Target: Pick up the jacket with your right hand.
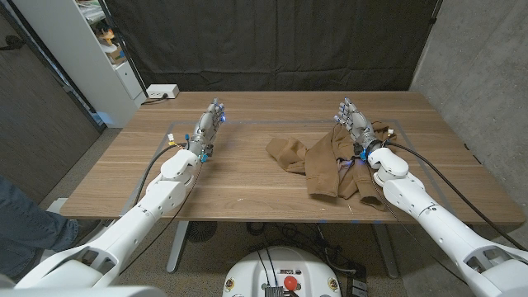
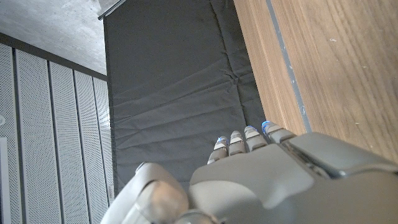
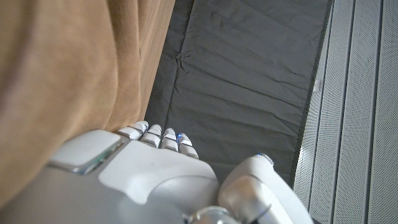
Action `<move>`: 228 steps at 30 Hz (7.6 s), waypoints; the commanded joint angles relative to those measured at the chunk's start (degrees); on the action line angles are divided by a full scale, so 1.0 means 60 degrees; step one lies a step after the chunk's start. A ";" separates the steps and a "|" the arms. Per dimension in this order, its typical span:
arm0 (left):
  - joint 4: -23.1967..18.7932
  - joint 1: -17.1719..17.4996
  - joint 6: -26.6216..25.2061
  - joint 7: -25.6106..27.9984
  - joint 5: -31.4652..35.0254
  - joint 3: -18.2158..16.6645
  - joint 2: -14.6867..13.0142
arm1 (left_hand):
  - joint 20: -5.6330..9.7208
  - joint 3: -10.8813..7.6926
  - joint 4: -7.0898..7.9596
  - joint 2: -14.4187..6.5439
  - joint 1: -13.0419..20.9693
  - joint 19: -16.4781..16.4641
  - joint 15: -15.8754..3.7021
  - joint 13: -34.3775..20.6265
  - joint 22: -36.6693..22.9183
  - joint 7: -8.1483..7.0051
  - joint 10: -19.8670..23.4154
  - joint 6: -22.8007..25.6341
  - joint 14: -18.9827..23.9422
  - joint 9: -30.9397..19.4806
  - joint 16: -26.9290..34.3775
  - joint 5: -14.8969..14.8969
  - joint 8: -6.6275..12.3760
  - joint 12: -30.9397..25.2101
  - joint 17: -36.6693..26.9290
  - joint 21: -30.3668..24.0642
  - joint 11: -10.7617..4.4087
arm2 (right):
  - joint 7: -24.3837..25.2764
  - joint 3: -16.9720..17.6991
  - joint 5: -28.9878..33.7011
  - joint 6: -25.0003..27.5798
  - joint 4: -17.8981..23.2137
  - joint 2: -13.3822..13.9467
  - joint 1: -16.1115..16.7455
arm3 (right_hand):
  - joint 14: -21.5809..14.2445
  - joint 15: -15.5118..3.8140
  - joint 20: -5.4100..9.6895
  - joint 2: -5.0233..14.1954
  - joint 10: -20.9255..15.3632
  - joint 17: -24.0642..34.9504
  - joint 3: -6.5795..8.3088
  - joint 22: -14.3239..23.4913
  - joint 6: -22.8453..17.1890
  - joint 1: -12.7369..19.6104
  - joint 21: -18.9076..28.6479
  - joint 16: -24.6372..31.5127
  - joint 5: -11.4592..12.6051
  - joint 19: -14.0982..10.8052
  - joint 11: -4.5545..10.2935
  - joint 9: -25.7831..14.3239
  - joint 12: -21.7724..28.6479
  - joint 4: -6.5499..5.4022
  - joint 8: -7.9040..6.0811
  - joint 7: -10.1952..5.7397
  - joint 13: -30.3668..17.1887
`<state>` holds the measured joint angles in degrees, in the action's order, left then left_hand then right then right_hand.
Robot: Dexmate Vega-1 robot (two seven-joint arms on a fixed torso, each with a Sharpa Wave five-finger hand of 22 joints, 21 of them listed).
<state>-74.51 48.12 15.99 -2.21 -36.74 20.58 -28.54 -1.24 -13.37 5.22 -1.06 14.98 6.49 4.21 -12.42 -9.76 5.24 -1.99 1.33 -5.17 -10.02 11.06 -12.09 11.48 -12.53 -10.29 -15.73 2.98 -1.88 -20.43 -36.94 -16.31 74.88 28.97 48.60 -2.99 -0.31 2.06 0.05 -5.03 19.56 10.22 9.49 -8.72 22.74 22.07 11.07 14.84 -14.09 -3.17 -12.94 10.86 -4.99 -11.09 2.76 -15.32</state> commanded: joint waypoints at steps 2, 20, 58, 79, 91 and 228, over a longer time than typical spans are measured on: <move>-0.0122 0.0109 -0.0274 -0.0167 0.0265 -0.0320 0.0239 | -0.0002 -0.0085 -0.0028 -0.0023 0.0109 0.0070 0.0001 -0.0005 -0.0052 0.0074 0.0033 0.0073 -0.0080 -0.0032 0.0042 -0.0060 0.0040 -0.0054 -0.0015 -0.0022 0.0088 | -0.0139 0.0318 0.0210 0.0133 0.0231 -0.0136 0.0224 | -0.0079 0.0017 -0.0003 0.0016 -0.0091 0.0024 0.0061 0.0012 -0.0060 0.0118 0.0027 0.0063 0.0041 -0.0114 0.0038 -0.0025 0.0040 0.0012 -0.0051 0.0016 -0.0009; -0.0187 0.0105 -0.0455 -0.0389 0.0475 -0.0544 0.0400 | -0.0019 -0.0133 -0.0086 -0.0107 0.0179 0.0049 -0.0006 0.0035 -0.0054 0.0088 0.0098 0.0135 -0.0066 -0.0033 0.0025 -0.0044 0.0029 -0.0062 -0.0013 0.0031 0.0091 | -0.0164 0.0601 0.0388 -0.0056 0.0917 -0.0070 0.0607 | -0.0083 0.0010 -0.0030 0.0045 -0.0100 -0.0058 0.0067 0.0014 -0.0081 0.0143 -0.0072 0.0061 0.0047 -0.0110 0.0048 0.0042 0.0037 0.0046 -0.0049 -0.0005 0.0089; -0.0057 0.0011 -0.0576 -0.0557 0.0602 -0.0553 0.0528 | -0.0060 -0.0240 -0.0236 -0.0279 0.0348 0.0005 -0.0046 0.0106 -0.0061 0.0062 0.0310 0.0351 -0.0065 -0.0035 -0.0014 0.0020 0.0027 -0.0098 -0.0008 0.0161 0.0080 | -0.0552 0.0712 0.0716 -0.0778 0.1249 0.0372 0.0655 | -0.0164 0.0029 -0.0054 0.0074 -0.0208 -0.0237 0.0091 0.0018 -0.0154 0.0257 -0.0255 0.0076 0.0048 -0.0166 0.0037 0.0154 0.0064 0.0165 -0.0059 -0.0056 0.0273; -0.0032 -0.0096 -0.0739 -0.0545 0.0673 -0.0518 0.0473 | -0.0063 -0.0281 -0.0316 -0.0336 0.0421 -0.0019 -0.0050 0.0132 -0.0064 0.0059 0.0344 0.0392 -0.0059 -0.0035 -0.0025 0.0059 0.0000 -0.0087 -0.0008 0.0226 0.0073 | -0.0653 0.0882 0.1029 -0.0922 0.1492 0.1098 0.0747 | -0.0182 0.0034 -0.0055 0.0083 -0.0254 -0.0332 0.0081 0.0020 -0.0189 0.0269 -0.0362 0.0081 0.0042 -0.0228 0.0076 0.0205 0.0072 0.0206 -0.0062 -0.0077 0.0372; -0.0071 -0.0094 -0.0839 -0.0523 0.0670 -0.0493 0.0468 | -0.0062 -0.0297 -0.0356 -0.0359 0.0452 -0.0041 -0.0030 0.0142 -0.0066 0.0064 0.0378 0.0408 -0.0035 -0.0036 -0.0022 0.0079 -0.0014 -0.0088 -0.0007 0.0256 0.0096 | -0.0692 0.0886 0.1277 -0.0987 0.1490 0.1433 0.0737 | -0.0209 0.0018 -0.0051 0.0094 -0.0301 -0.0381 0.0070 0.0020 -0.0216 0.0254 -0.0428 0.0093 0.0036 -0.0266 0.0103 0.0228 0.0083 0.0216 -0.0066 -0.0090 0.0425; -0.0629 0.0024 -0.1154 -0.0456 0.0722 -0.0493 0.0234 | -0.0295 -0.0353 -0.0665 -0.0494 0.0541 -0.0142 -0.0177 0.0183 -0.0087 -0.0105 0.0551 0.0604 -0.0006 -0.0044 -0.0047 0.0200 -0.0077 -0.0039 -0.0016 0.0552 -0.0044 | 0.2128 0.0797 0.6507 -0.2121 0.2465 0.4102 0.0944 | -0.0784 -0.0045 -0.0304 0.0053 -0.0486 -0.1038 0.0053 0.0031 -0.0446 0.0747 -0.1584 0.0273 0.0182 0.0206 0.0930 0.0287 0.0107 0.0772 -0.0097 -0.1111 0.0687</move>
<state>-78.61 48.61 8.91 -4.71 -32.36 17.59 -27.21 -2.59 -15.22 1.56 -3.86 17.77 5.75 3.65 -11.21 -9.99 4.70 1.20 4.51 -5.11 -10.00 10.73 -10.95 11.02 -12.76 -10.25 -12.46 2.86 9.81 -15.49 -1.34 -29.14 89.45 51.90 54.53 -7.68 -1.11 0.61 0.30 -7.69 13.30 10.53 9.47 -11.26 27.04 12.69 12.80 15.71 -12.83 2.18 -11.21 11.31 -0.55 -11.53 -3.49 -11.19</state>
